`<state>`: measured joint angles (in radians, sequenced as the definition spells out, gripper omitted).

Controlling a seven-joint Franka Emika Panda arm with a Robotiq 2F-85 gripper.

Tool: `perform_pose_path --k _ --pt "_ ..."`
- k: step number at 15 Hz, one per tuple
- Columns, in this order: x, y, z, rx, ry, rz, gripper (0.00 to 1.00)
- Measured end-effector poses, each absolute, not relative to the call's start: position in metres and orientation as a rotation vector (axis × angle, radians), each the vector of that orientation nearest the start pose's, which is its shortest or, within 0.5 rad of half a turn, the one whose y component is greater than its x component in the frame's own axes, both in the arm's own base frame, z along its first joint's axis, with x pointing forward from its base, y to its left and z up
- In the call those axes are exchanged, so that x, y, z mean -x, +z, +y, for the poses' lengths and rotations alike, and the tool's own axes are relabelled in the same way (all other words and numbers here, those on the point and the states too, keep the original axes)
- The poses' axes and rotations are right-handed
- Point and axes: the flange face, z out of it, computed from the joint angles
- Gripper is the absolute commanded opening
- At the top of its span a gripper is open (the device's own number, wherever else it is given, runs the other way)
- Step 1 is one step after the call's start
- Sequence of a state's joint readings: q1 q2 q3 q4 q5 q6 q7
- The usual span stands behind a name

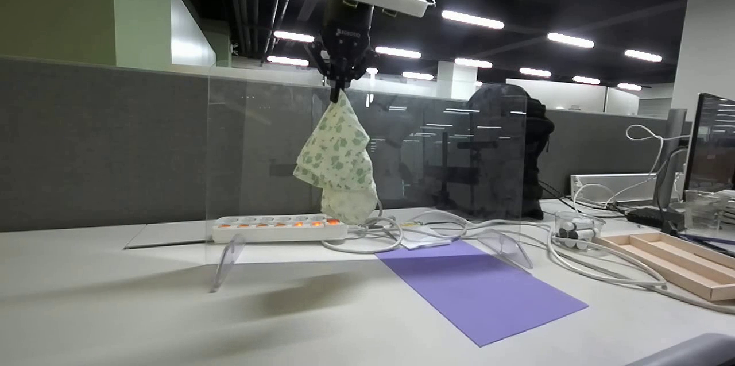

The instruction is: Pick the cloth on the counter and put it on the countertop shield

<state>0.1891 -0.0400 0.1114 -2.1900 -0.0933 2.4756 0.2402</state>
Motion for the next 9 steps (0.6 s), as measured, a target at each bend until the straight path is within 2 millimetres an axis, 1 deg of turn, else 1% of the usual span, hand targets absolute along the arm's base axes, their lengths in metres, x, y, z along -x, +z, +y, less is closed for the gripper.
perform_pose_path --k 2,4,7,9 --pt "-0.53 0.436 0.165 3.078 -0.525 -0.199 0.0" --pt "-0.533 0.439 0.168 3.077 -0.595 -0.202 0.0" --pt "-0.539 0.456 0.17 3.07 -0.778 -0.174 0.0" --pt "-0.546 0.474 0.17 3.056 -0.924 -0.136 0.0"
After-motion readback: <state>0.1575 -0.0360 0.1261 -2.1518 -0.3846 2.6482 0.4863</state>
